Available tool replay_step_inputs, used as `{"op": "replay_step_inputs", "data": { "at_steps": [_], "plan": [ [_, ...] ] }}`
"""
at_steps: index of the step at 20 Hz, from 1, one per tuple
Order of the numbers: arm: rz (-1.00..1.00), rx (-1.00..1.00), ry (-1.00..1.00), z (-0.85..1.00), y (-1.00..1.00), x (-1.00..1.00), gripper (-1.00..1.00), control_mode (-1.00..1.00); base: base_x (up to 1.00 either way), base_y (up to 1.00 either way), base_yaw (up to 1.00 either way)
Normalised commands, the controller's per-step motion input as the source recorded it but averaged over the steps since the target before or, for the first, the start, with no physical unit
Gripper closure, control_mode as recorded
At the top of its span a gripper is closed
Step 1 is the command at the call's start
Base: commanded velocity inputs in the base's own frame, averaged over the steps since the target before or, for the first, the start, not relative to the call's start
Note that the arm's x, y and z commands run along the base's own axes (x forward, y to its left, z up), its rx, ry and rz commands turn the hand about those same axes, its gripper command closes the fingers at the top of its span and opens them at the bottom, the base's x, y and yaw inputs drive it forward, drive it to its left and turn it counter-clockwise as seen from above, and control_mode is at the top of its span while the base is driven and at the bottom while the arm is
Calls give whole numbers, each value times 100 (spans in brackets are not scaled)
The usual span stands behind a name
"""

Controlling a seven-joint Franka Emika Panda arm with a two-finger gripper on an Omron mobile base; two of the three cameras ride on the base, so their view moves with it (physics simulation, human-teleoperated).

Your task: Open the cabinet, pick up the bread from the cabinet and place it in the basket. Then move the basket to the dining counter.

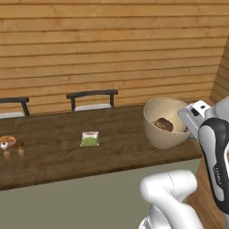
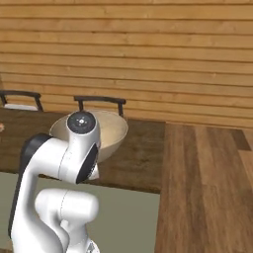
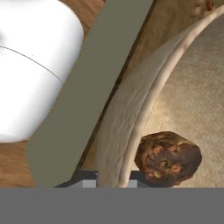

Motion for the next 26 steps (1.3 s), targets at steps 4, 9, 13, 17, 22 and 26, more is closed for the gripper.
{"op": "replay_step_inputs", "data": {
  "at_steps": [4,9,13,17,22,26],
  "plan": [
    [0,0,0,0,0,0,100,100,80,0,0],
    [0,0,0,0,0,0,100,100,34,-6,0],
    [0,0,0,-3,0,31,100,-100,18,0,0],
    [0,0,4,-11,6,95,100,-100,0,0,0],
    [0,0,12,-7,0,100,100,-100,0,0,0],
    [0,0,7,-35,1,100,100,-100,0,0,0]
  ]
}}
